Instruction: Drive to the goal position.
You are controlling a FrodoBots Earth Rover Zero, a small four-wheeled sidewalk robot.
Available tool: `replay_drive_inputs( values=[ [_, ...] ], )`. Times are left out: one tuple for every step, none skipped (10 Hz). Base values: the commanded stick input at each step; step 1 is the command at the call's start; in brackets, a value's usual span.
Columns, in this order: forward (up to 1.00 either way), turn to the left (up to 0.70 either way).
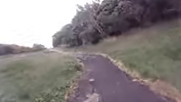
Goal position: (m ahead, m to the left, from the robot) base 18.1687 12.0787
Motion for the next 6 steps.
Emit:
replay_drive_inputs(
  values=[
    [1.0, 0.0],
    [1.0, 0.0],
    [1.0, 0.0],
    [1.0, 0.0],
    [1.0, 0.0],
    [1.0, 0.0]
  ],
)
